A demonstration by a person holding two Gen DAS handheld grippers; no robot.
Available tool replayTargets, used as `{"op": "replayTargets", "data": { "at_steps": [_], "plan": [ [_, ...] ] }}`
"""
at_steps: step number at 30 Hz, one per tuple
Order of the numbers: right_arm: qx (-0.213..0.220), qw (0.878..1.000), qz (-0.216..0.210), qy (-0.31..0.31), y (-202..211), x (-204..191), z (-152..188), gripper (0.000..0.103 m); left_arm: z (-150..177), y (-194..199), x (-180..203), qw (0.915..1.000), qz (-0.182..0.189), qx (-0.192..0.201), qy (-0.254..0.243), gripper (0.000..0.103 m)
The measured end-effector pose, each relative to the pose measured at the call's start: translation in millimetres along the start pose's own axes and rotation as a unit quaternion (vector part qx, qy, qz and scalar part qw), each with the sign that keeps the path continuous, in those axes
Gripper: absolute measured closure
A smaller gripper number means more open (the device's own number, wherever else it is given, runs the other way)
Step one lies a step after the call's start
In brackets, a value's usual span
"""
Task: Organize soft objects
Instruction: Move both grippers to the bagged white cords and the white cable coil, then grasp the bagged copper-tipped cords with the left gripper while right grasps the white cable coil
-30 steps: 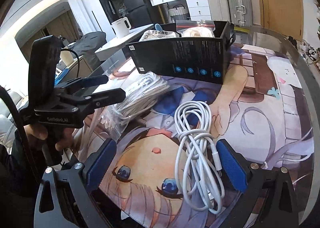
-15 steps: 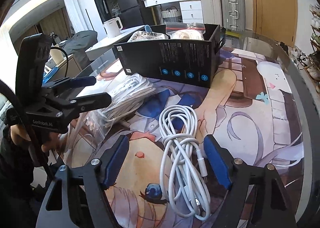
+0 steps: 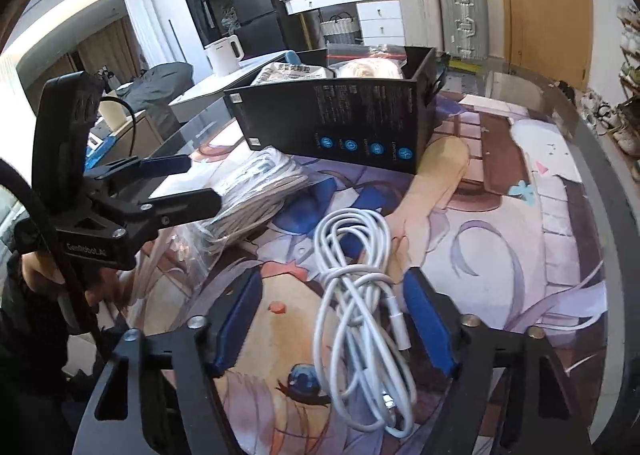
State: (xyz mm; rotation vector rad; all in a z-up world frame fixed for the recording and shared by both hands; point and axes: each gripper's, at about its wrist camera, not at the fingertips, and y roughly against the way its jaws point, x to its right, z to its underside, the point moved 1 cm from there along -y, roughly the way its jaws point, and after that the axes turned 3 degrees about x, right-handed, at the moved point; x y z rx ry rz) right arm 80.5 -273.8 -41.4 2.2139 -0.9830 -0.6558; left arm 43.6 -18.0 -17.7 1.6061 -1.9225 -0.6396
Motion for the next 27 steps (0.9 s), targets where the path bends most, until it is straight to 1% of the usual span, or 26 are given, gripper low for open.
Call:
{"op": "replayTargets", "data": {
  "at_steps": [3, 4, 7, 10, 13, 16, 18, 20, 23, 24, 27],
  "plan": [
    [0.006, 1.000, 0.009, -0.003, 3, 5, 1, 0.054, -1, -1, 1, 1.0000, 0.001, -0.003, -0.001, 0.000],
    [0.008, 1.000, 0.016, 0.006, 3, 4, 2, 0.059, -1, -1, 2, 1.0000, 0.004, -0.006, -0.002, 0.000],
    [0.009, 0.999, 0.031, 0.024, 3, 0, 3, 0.062, -2, -2, 2, 0.9999, 0.009, -0.014, -0.002, 0.000],
    [0.012, 0.999, 0.037, 0.022, 3, 1, 3, 0.066, -3, -4, 5, 0.9996, 0.017, -0.019, -0.009, 0.000],
    [0.012, 0.999, 0.039, 0.023, 4, 2, 4, 0.069, -3, -6, 11, 0.9993, 0.020, -0.024, -0.022, 0.001],
    [0.014, 0.999, 0.038, 0.023, 4, 2, 4, 0.069, -3, -8, 15, 0.9990, 0.024, -0.028, -0.025, 0.003],
    [0.015, 0.999, 0.039, 0.022, 4, 2, 4, 0.069, -5, -9, 17, 0.9989, 0.030, -0.027, -0.024, 0.008],
    [0.016, 0.999, 0.039, 0.022, 4, 2, 5, 0.069, -6, -12, 20, 0.9987, 0.030, -0.032, -0.026, 0.009],
    [0.017, 0.999, 0.037, 0.020, 4, 3, 5, 0.069, -5, -17, 25, 0.9980, 0.029, -0.042, -0.038, 0.025],
    [0.017, 0.999, 0.037, 0.020, 4, 3, 5, 0.069, -5, -19, 26, 0.9977, 0.029, -0.046, -0.040, 0.027],
    [0.018, 0.999, 0.037, 0.018, 4, 3, 5, 0.069, -5, -22, 30, 0.9970, 0.032, -0.052, -0.048, 0.028]
  ]
}}
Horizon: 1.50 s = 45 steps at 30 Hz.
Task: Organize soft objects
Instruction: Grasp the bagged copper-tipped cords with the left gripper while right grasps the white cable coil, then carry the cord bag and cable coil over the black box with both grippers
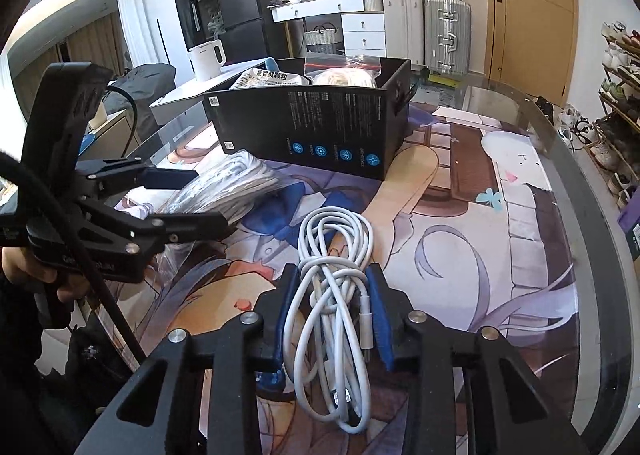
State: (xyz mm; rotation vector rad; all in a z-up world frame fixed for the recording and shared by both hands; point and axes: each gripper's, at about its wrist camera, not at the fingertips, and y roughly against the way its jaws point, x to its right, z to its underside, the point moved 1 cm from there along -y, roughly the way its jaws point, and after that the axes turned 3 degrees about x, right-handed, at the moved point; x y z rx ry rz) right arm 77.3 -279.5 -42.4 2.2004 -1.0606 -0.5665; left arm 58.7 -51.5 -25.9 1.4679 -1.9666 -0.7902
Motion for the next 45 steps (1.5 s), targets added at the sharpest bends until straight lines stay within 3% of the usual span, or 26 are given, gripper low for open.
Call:
{"op": "replayTargets", "data": {
  "at_steps": [2, 9, 12, 29, 45],
  "plan": [
    [0.001, 1.000, 0.001, 0.000, 0, 0, 0, 0.069, 1, 0, 1, 1.0000, 0.010, 0.000, -0.002, 0.031],
    [0.000, 1.000, 0.006, 0.002, 0, -3, 0, 0.069, 2, 3, 0, 0.9997, 0.022, 0.005, -0.001, 0.056],
    [-0.001, 1.000, 0.003, 0.003, 1, -5, 0, 0.070, 2, 7, 3, 0.9995, 0.027, 0.011, -0.007, 0.061],
    [0.048, 0.999, -0.013, 0.007, 35, -12, -27, 0.070, -6, 57, -12, 0.9968, 0.019, 0.074, 0.021, 0.062],
    [0.074, 0.996, -0.034, 0.042, 46, -23, -91, 0.070, -42, 88, -40, 0.9915, -0.012, 0.119, 0.050, 0.062]
  ]
}}
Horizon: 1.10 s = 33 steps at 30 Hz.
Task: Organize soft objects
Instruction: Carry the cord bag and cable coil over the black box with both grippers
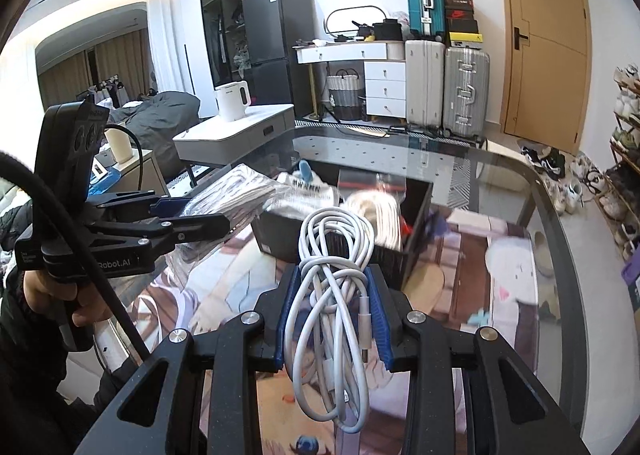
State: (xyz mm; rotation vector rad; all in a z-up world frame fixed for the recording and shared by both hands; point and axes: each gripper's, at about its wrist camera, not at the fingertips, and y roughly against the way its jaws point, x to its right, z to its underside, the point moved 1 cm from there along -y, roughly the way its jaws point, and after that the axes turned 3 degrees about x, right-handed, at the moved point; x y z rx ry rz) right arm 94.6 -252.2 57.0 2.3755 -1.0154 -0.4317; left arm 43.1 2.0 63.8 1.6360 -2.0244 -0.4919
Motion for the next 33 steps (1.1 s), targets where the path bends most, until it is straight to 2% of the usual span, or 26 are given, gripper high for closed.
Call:
{"op": "replayTargets", "data": {
  "at_steps": [10, 19, 33],
  "plan": [
    [-0.007, 1.000, -0.007, 0.020, -28, 12, -33, 0.070, -29, -18, -7, 0.9998, -0.012, 0.008, -0.010, 0.062],
    [-0.037, 0.999, -0.015, 0.028, -57, 31, -41, 0.070, -45, -49, -12, 0.9997, -0.014, -0.007, -0.017, 0.062],
    [-0.070, 0.995, -0.024, 0.060, -106, 36, -54, 0.070, -58, -91, -12, 0.9991, -0.022, -0.025, -0.026, 0.062]
  ]
}}
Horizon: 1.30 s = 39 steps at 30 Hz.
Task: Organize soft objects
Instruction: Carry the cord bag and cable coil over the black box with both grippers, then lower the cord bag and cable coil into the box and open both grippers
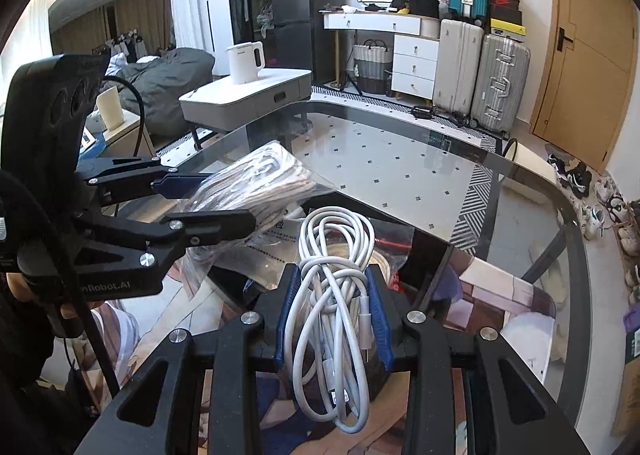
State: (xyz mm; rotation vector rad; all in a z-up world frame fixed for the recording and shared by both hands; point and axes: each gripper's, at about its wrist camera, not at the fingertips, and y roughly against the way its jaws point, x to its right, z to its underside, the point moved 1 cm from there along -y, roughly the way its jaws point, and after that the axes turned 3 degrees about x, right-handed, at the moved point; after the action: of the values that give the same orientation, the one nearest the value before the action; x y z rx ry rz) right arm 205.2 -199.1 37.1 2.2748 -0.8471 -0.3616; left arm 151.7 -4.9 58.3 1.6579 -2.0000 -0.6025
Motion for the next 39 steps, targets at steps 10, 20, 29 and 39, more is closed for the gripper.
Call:
{"op": "replayTargets", "data": {
  "at_steps": [10, 20, 29, 39],
  "plan": [
    [-0.041, 0.999, -0.007, 0.016, -32, 5, -5, 0.070, 1, -24, -1, 0.9998, -0.002, -0.018, -0.009, 0.062],
    [-0.059, 0.998, -0.013, 0.024, -44, 9, -9, 0.070, 6, -35, 4, 0.9994, -0.005, -0.026, -0.023, 0.061],
    [-0.059, 0.998, 0.002, 0.021, -54, 9, -8, 0.070, 12, -37, 9, 0.9990, -0.009, -0.022, -0.038, 0.059],
    [-0.009, 0.999, 0.048, 0.026, -13, 3, -8, 0.043, 20, -21, 16, 0.9987, -0.002, -0.010, -0.049, 0.035]
  ]
}}
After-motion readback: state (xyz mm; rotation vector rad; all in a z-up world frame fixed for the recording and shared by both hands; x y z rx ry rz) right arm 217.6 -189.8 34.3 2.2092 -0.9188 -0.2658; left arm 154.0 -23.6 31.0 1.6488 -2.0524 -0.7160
